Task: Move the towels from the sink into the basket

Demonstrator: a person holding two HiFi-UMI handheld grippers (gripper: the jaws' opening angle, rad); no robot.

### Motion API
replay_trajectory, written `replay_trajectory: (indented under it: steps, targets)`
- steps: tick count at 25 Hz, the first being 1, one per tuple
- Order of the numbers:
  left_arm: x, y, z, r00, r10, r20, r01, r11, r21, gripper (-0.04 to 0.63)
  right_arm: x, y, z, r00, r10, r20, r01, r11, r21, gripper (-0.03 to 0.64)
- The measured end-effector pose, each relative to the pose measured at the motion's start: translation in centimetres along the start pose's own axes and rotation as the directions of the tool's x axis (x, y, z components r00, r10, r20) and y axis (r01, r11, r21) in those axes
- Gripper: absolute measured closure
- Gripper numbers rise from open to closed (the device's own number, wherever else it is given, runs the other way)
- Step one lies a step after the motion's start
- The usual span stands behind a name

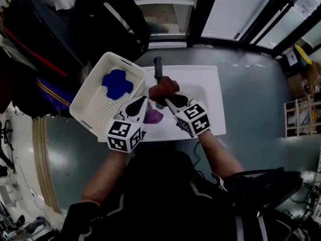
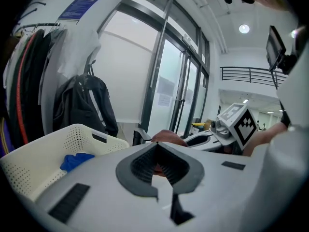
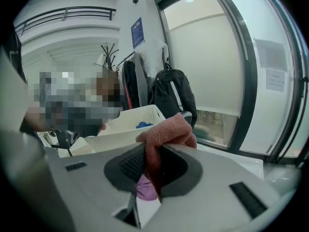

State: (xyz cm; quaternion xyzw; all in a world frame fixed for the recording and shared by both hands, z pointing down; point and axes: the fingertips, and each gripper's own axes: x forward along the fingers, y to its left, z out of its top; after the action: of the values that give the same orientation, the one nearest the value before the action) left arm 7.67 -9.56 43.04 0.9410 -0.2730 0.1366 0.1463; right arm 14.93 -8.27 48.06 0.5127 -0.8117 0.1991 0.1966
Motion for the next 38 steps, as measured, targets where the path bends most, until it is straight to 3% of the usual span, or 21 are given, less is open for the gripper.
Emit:
replay_trajectory:
  steps: [8,18,24,33,38]
  targets:
    - [-5.3,2.8,3.2,0.99,0.098,0.098,-0.093,0.994,-0.05,0.588,-0.7,4.9,5.9,0.992,0.082,0.099,-0.076,0.995,-0.07,0.541]
    - [-13.5,8.7,4.6,0.937,0.304,0.174,-0.289,0.952,-0.104,0.589,2.4,11.2,11.5,0.966,0.224,0.131,-0.198,0.962,-0.186,0.541]
    - [-17.6,11.6,4.9,0.886,0.417,0.201,-0.401,0.908,-0.117,0.588,5.2,14.6,14.1,0.945,0.304,0.118,-0.268,0.93,-0.251,0.54]
    - [-21.9,15.3,5.5,0.841,0.489,0.233,-0.47,0.872,-0.135,0.589,9.7,19.0,16.7,0.924,0.374,0.081,-0.337,0.895,-0.294,0.54]
    - [-22.3,17.5,4.7,0.832,0.514,0.211,-0.492,0.858,-0.15,0.589,12.6,20.3,16.3,0.918,0.396,0.016,-0.372,0.876,-0.307,0.54]
